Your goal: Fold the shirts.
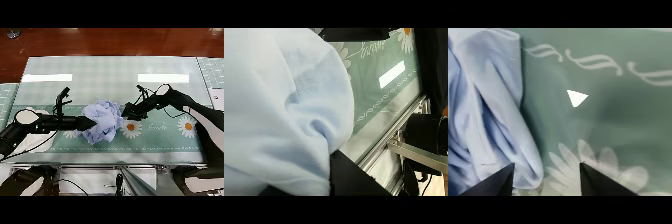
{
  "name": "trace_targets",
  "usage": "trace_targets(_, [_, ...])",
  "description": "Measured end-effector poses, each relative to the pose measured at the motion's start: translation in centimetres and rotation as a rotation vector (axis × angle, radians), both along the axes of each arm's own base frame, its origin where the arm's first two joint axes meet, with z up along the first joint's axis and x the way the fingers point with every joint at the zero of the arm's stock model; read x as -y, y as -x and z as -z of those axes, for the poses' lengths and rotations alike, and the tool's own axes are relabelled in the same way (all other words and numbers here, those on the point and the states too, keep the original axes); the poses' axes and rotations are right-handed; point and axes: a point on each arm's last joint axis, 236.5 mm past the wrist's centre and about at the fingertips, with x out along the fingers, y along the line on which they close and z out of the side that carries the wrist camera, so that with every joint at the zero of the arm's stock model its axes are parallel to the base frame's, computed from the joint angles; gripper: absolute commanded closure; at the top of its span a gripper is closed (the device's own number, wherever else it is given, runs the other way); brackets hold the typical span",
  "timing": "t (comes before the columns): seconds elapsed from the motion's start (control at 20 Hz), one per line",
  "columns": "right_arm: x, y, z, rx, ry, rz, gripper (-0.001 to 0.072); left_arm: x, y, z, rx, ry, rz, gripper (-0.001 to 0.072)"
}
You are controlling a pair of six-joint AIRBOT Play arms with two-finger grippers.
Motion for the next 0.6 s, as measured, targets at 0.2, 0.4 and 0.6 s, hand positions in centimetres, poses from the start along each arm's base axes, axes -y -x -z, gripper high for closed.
trace_targets(0.2, [-1.8,0.1,0.3,-0.018,-0.051,-0.002,0.0242,0.0,0.0,0.0,-0.002,0.001,0.001,0.0683])
trace_targets(0.4, [-3.1,-0.8,0.6,0.040,-0.046,-0.021,0.0692,0.0,0.1,0.0,-0.002,0.001,0.003,0.0682])
trace_targets(0.6, [-4.4,-1.4,-1.0,0.087,-0.085,-0.073,0.0693,0.0,0.0,0.0,-0.002,0.002,0.002,0.0682])
